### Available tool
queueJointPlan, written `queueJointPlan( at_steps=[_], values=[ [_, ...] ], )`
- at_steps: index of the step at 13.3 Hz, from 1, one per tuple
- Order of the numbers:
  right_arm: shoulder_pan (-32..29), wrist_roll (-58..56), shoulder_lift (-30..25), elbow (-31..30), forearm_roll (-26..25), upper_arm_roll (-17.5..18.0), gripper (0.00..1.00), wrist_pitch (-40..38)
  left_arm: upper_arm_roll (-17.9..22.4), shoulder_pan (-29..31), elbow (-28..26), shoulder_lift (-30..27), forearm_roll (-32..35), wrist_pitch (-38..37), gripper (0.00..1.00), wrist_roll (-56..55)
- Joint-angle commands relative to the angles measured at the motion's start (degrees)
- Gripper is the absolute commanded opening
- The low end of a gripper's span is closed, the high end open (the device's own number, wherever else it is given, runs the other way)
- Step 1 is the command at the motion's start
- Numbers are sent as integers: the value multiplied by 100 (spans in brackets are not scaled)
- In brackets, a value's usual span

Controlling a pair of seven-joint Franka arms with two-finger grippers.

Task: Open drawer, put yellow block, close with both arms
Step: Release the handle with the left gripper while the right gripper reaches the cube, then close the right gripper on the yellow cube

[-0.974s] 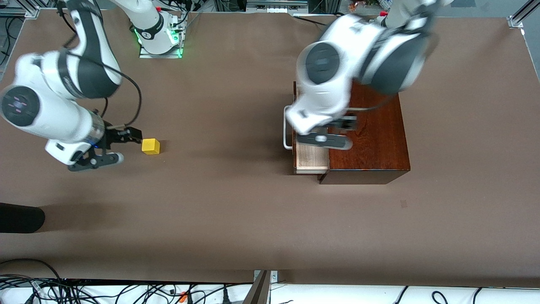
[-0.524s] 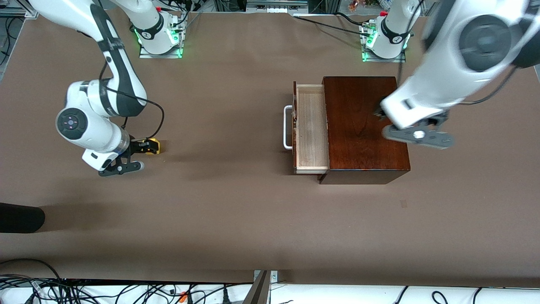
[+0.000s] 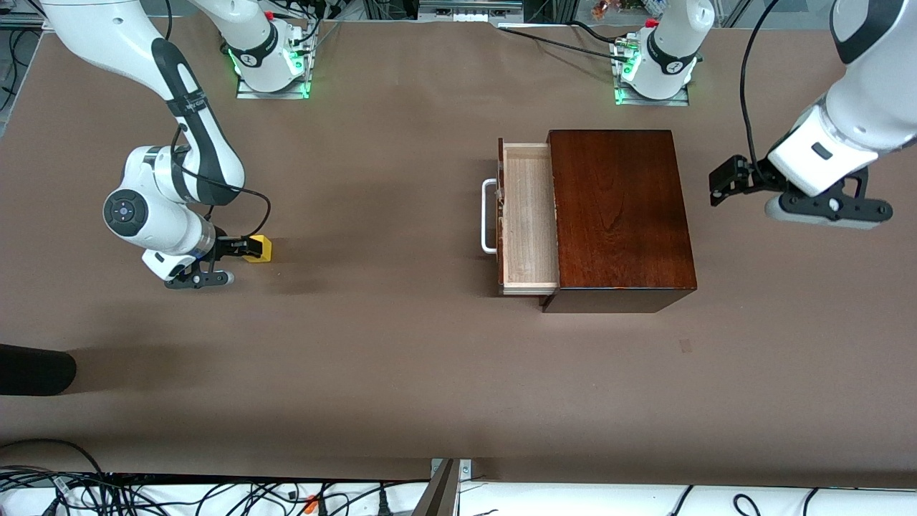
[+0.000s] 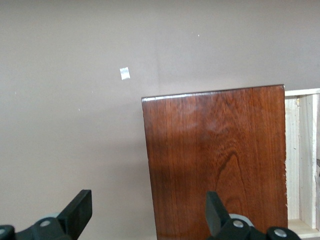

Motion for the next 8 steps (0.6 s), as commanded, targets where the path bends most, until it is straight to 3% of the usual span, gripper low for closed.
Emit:
queueJointPlan(
  at_steps=[1,2,5,8],
  values=[
    [-24,57,-106,-93,134,65,100,24,-303,3,-274,-293,406,-32,100,-669],
    [-24,101,-115,-102,134,83,100,24,-460,29,-274,-319,443,-163,100,-609],
    [-16,101,-107,-181,134,101,100,50,-392,99,-98,-250,373,-306,100,126],
    [-15,101,-107,-304,134,144,100,94,-409,161,-90,-249,364,-305,100,156]
  ],
)
